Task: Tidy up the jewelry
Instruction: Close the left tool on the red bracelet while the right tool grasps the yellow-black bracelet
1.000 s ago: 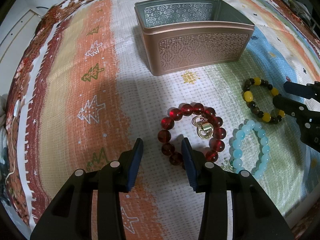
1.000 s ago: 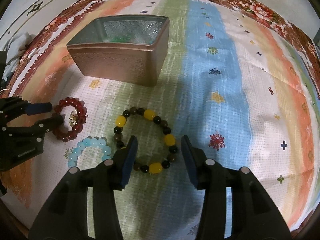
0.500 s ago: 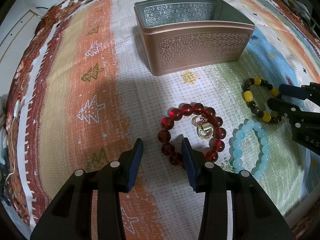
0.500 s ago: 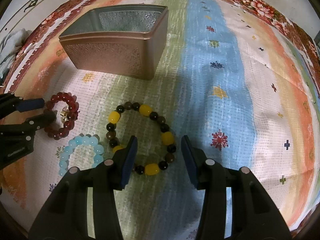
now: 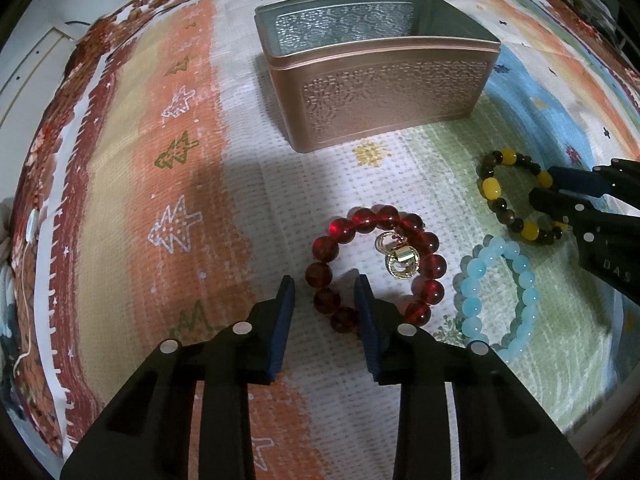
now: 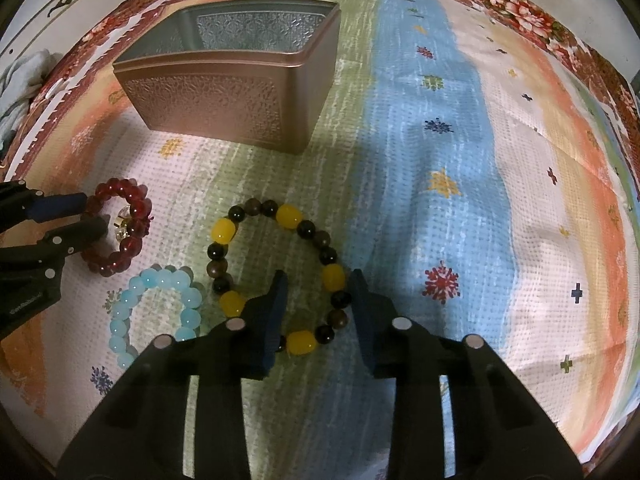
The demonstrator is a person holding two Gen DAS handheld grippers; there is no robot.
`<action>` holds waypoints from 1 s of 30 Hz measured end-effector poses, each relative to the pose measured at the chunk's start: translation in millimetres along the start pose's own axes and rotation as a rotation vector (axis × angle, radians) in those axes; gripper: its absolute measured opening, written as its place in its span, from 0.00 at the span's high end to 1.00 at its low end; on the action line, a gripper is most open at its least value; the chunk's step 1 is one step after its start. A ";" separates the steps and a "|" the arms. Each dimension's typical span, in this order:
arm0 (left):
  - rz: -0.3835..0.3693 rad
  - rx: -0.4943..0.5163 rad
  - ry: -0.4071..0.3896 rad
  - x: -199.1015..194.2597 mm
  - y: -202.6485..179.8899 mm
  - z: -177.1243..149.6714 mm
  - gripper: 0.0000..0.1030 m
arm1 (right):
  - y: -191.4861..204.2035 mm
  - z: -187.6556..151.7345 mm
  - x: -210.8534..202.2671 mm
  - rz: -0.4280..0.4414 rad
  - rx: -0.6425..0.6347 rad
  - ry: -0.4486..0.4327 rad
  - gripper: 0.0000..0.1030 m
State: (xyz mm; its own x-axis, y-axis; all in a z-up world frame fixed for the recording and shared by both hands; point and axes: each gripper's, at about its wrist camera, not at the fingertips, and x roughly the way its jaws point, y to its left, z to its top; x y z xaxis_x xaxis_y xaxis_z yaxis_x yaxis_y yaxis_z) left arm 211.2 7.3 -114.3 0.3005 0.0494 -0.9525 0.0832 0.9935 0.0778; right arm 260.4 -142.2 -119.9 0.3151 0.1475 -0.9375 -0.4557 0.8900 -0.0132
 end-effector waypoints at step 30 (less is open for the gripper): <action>-0.101 -0.070 -0.125 -46.9 13.5 7.2 0.87 | 10.2 6.5 -49.4 0.080 -0.010 -0.142 0.87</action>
State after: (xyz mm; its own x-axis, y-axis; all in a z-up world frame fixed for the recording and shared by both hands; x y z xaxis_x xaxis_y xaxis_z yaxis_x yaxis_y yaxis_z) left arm 205.1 17.7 -66.4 0.4106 -0.0603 -0.9098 0.0540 0.9977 -0.0417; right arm 245.6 -137.7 -71.5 0.3916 0.2776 -0.8773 -0.4922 0.8687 0.0552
